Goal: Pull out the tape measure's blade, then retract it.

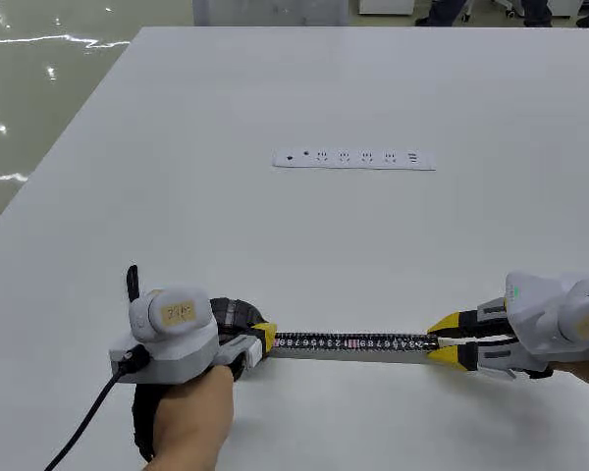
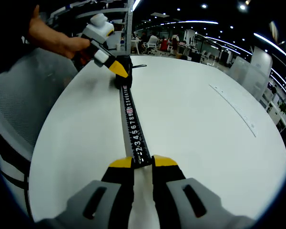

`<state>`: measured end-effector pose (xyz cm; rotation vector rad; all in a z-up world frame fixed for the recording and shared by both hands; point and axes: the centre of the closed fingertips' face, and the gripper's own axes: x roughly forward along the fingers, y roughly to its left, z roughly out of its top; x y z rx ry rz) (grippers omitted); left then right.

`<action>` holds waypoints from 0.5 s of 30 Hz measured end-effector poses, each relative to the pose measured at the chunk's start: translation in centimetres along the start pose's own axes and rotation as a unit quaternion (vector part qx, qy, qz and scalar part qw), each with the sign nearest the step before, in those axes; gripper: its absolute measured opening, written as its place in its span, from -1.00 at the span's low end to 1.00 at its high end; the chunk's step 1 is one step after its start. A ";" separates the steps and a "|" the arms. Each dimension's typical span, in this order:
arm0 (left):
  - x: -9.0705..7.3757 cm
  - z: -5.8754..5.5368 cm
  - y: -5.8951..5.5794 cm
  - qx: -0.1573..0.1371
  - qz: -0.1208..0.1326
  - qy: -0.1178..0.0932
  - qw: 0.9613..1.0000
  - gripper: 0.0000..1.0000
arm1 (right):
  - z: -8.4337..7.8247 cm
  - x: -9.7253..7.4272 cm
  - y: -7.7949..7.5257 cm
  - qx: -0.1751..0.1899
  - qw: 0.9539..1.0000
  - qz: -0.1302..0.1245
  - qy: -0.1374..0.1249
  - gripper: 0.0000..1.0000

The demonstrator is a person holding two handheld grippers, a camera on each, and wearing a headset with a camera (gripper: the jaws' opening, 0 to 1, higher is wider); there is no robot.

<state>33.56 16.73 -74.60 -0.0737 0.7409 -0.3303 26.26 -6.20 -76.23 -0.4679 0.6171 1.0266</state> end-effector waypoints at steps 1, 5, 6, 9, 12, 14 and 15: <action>0.0 0.0 0.0 0.000 0.000 0.000 1.000 0.17 | 0.1 0.1 0.0 0.000 1.000 0.001 0.000 -0.76; 0.0 0.0 0.0 0.000 0.000 -0.001 1.000 0.17 | 0.3 0.3 0.0 -0.001 1.000 0.002 -0.001 -0.76; 0.0 0.0 0.0 -0.001 0.000 -0.001 1.000 0.17 | 0.3 0.3 0.0 -0.002 1.000 0.002 -0.001 -0.76; 0.1 0.1 0.0 -0.001 -0.001 0.000 1.000 0.17 | 0.5 0.5 0.0 -0.001 1.000 0.002 -0.003 -0.76; 0.1 0.1 0.0 -0.002 -0.001 0.000 1.000 0.17 | 0.6 0.6 0.1 -0.002 1.000 0.003 -0.003 -0.76; 0.1 0.1 0.0 -0.002 -0.001 0.000 1.000 0.17 | 0.7 0.7 0.1 -0.002 1.000 0.004 -0.005 -0.76; 0.1 0.1 0.0 -0.002 -0.001 0.001 1.000 0.17 | 0.8 0.8 0.1 -0.002 1.000 0.004 -0.005 -0.76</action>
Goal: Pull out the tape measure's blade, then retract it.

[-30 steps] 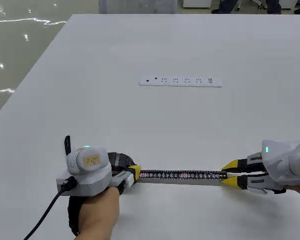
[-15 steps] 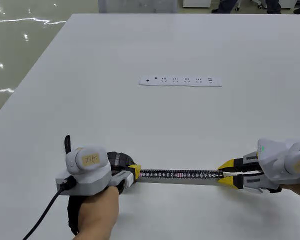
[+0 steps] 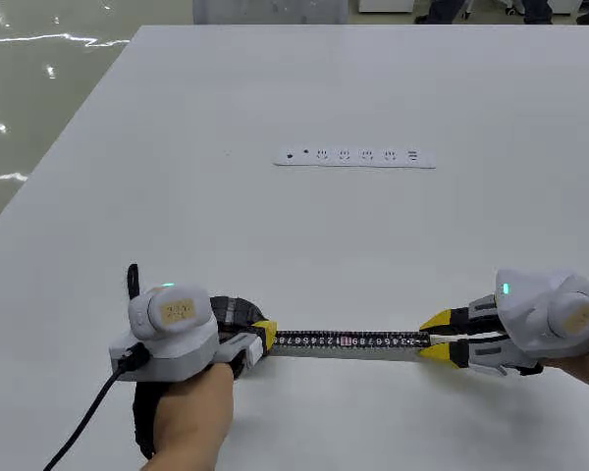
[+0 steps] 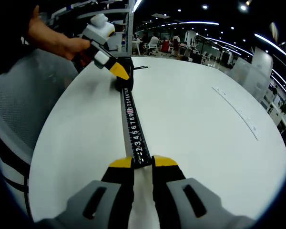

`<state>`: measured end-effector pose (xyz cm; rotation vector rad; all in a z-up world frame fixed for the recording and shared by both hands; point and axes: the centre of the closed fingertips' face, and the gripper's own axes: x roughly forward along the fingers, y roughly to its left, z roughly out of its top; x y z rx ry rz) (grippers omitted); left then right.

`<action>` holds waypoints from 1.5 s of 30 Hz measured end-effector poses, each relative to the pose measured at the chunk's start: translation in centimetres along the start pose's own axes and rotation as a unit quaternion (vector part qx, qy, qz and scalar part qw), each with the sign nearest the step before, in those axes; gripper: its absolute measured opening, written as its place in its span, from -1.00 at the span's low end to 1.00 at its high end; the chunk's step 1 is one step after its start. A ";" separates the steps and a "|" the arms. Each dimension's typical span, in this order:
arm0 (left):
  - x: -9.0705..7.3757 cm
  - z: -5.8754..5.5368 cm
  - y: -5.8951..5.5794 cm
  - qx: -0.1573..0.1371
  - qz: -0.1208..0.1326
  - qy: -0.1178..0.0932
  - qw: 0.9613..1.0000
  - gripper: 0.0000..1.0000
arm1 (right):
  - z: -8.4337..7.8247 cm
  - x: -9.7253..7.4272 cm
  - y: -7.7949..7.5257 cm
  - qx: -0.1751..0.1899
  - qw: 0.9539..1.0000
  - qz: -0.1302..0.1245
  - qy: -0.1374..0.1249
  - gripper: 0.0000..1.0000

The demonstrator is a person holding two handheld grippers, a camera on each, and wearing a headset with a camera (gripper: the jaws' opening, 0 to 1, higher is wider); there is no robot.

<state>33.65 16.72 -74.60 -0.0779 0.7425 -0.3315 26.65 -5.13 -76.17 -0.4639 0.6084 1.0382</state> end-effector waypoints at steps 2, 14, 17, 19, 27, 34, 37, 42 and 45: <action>0.0 0.0 0.0 0.000 0.000 0.000 1.000 0.17 | 0.1 0.1 0.0 0.000 1.000 0.001 -0.001 -0.76; 0.1 0.1 0.1 -0.002 0.000 0.001 1.000 0.17 | 0.8 0.7 0.1 0.000 1.000 0.002 -0.005 -0.76; 0.0 0.1 0.1 -0.003 0.000 0.001 1.000 0.17 | 0.9 0.9 0.1 0.002 1.000 0.003 -0.007 -0.76; 0.0 0.1 0.1 -0.003 0.000 0.001 1.000 0.17 | 1.0 1.0 0.2 0.002 1.000 0.004 -0.007 -0.76; 0.1 0.1 0.1 -0.004 -0.001 0.002 1.000 0.17 | 1.4 1.4 0.3 0.002 1.000 0.005 -0.010 -0.76; 0.1 0.1 0.1 -0.005 -0.001 0.001 1.000 0.17 | 1.9 1.9 0.4 0.001 1.000 0.007 -0.012 -0.76; 0.0 0.1 0.2 -0.005 -0.001 0.002 1.000 0.17 | 2.0 2.1 0.4 0.002 1.000 0.008 -0.012 -0.76; 0.0 0.1 0.2 -0.005 -0.001 0.002 1.000 0.17 | 2.0 2.1 0.4 0.002 1.000 0.008 -0.012 -0.76; 0.0 0.1 0.2 -0.005 -0.002 0.002 1.000 0.17 | 2.0 2.1 0.4 0.002 1.000 0.008 -0.012 -0.76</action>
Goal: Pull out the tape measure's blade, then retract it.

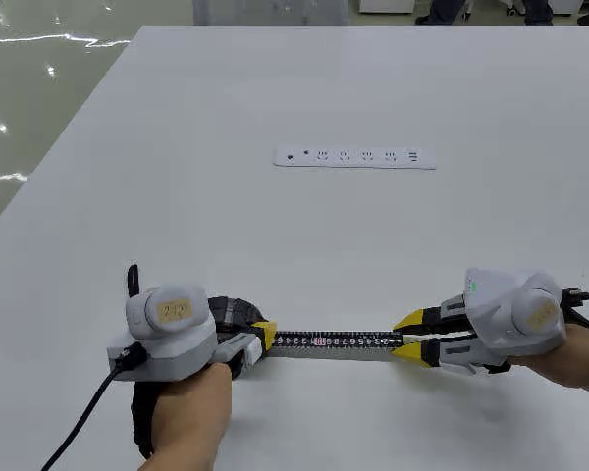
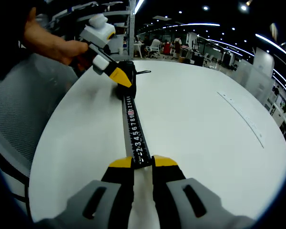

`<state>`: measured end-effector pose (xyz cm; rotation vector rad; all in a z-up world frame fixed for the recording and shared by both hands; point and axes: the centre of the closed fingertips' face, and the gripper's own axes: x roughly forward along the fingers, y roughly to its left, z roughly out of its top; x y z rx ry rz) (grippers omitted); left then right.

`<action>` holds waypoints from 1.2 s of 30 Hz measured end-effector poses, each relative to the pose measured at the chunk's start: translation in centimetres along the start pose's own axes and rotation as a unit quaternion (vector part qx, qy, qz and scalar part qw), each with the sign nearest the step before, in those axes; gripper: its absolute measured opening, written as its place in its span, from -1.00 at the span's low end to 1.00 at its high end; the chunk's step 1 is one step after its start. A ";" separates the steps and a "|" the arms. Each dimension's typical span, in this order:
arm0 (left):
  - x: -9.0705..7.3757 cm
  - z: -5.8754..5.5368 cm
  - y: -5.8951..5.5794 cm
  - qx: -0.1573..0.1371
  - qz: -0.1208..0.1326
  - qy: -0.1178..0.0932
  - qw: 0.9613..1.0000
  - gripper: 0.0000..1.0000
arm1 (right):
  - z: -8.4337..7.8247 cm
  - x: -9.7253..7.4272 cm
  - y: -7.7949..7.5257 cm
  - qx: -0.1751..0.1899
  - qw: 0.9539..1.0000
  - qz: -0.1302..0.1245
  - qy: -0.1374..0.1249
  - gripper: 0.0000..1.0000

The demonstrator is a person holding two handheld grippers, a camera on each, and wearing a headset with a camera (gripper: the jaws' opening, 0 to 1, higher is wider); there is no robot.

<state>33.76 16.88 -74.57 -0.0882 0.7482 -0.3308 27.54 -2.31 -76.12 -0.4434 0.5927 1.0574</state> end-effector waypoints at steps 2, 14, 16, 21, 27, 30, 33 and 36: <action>0.0 0.0 0.1 -0.001 -0.001 0.000 1.000 0.17 | 0.4 0.4 0.2 0.001 1.000 0.002 -0.001 -0.76; 0.0 -0.1 0.0 -0.003 -0.001 -0.001 1.000 0.17 | 0.8 0.8 0.3 0.001 1.000 0.004 -0.003 -0.76; 0.0 -0.1 0.1 -0.003 -0.001 0.000 1.000 0.17 | 0.8 0.9 0.3 0.000 1.000 0.004 -0.003 -0.76; -0.1 -0.1 0.1 -0.003 -0.001 0.000 1.000 0.17 | 1.0 1.1 0.4 0.002 1.000 0.004 -0.004 -0.76; -0.1 -0.1 0.0 -0.003 -0.001 0.000 1.000 0.17 | 1.0 1.1 0.4 0.001 1.000 0.004 -0.004 -0.76; -0.1 -0.1 0.0 -0.003 -0.001 0.000 1.000 0.17 | 1.1 1.2 0.4 0.002 1.000 0.004 -0.005 -0.76; -0.1 0.0 -0.1 -0.003 -0.001 0.000 1.000 0.17 | 1.3 1.4 0.5 0.002 1.000 0.005 -0.006 -0.76; -0.1 0.0 -0.1 -0.002 -0.001 0.000 1.000 0.17 | 1.4 1.5 0.5 0.003 1.000 0.006 -0.006 -0.76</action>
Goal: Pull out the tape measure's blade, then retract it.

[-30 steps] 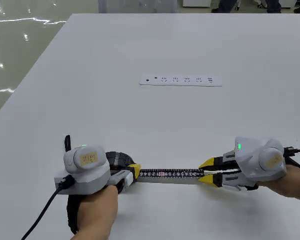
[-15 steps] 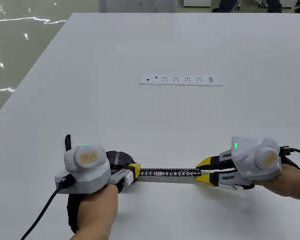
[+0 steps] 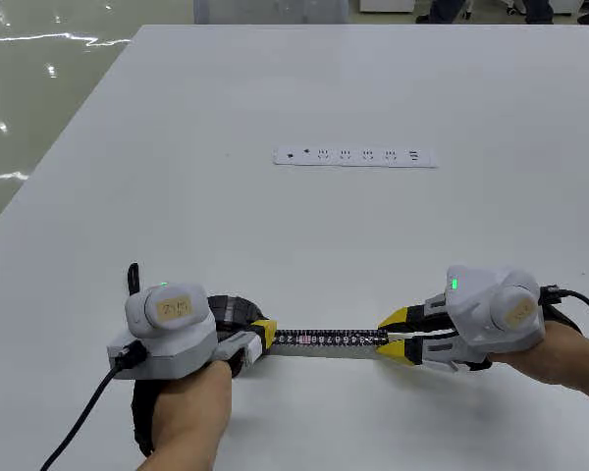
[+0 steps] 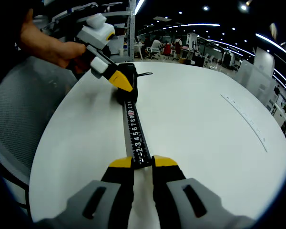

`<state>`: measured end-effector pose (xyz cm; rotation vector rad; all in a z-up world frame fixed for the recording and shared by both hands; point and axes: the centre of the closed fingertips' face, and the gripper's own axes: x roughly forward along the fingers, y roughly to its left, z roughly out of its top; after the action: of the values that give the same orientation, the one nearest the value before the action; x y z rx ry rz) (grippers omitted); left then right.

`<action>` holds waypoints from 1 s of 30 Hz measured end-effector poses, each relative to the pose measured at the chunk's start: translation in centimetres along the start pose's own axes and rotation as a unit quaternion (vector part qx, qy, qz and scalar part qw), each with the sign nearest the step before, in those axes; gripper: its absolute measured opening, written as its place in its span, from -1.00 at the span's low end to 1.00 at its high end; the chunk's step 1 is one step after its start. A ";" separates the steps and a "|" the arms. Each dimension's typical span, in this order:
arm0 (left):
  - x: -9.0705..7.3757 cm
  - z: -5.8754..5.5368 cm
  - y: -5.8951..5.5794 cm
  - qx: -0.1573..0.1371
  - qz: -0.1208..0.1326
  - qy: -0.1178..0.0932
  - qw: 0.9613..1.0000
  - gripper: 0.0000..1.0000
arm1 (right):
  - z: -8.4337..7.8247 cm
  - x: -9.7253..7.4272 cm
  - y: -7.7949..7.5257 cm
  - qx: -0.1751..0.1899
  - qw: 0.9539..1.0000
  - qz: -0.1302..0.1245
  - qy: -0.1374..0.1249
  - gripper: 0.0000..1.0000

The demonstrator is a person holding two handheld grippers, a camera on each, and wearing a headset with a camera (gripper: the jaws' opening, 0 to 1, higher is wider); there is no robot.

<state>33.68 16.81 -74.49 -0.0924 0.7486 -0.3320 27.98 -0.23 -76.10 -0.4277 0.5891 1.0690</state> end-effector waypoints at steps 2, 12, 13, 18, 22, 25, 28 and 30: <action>0.0 0.0 0.0 0.000 0.000 0.000 1.000 0.17 | 0.0 0.1 0.0 0.001 1.000 0.000 -0.001 -0.76; 0.1 0.1 0.0 0.001 0.000 0.001 1.000 0.17 | 0.5 0.7 0.1 0.003 1.000 0.003 -0.004 -0.75; 0.1 0.1 0.0 0.001 0.000 0.001 1.000 0.17 | 0.5 0.7 0.1 0.002 1.000 0.003 -0.004 -0.75; 0.1 0.1 0.0 0.001 0.000 0.000 1.000 0.17 | 0.7 1.0 0.1 0.002 1.000 0.004 -0.004 -0.75; 0.1 0.1 0.0 0.001 0.000 0.001 1.000 0.17 | 0.8 1.2 0.1 0.002 1.000 0.005 -0.005 -0.75; 0.1 0.1 0.0 0.001 0.000 0.001 1.000 0.17 | 1.0 1.4 0.2 0.002 1.000 0.007 -0.006 -0.75; 0.1 0.1 0.0 0.001 0.000 0.001 1.000 0.17 | 1.1 1.6 0.2 0.002 1.000 0.007 -0.007 -0.75; 0.1 0.1 0.0 0.001 0.000 0.001 1.000 0.17 | 1.2 1.7 0.3 0.003 1.000 0.008 -0.007 -0.75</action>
<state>33.80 16.75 -74.51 -0.0898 0.7495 -0.3322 28.62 1.79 -76.27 -0.4101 0.5834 1.0855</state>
